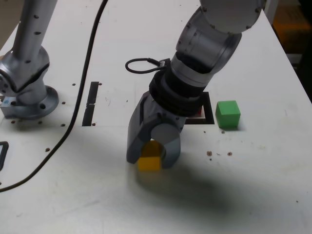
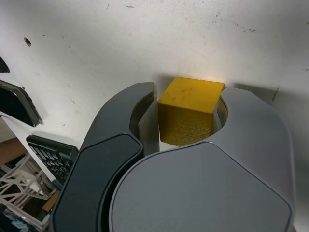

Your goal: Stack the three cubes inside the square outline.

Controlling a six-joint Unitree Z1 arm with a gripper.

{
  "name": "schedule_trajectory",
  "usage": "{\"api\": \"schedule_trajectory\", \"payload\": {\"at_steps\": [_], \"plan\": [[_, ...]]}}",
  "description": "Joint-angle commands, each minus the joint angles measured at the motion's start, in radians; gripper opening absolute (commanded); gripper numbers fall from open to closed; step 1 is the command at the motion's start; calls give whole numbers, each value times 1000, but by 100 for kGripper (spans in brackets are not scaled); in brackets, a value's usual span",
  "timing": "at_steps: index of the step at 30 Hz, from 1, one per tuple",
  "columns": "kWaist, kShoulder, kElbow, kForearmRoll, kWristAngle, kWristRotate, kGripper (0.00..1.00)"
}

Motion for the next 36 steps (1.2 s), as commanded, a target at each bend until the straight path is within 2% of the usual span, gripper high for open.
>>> {"api": "schedule_trajectory", "payload": {"at_steps": [1, 4, 8, 14, 22, 29, 36], "plan": [[-1, -1, 2, -4, 3, 2, 28], [-1, -6, 4, 1, 7, 1, 24], [-2, -39, 1, 54, 22, -48, 24], [-3, -137, 5, 154, 78, -157, 24], [0, -237, -16, 226, 143, -221, 24], [24, -230, -130, 288, 202, -212, 24], [87, -143, -273, 343, 222, -142, 24]]}}
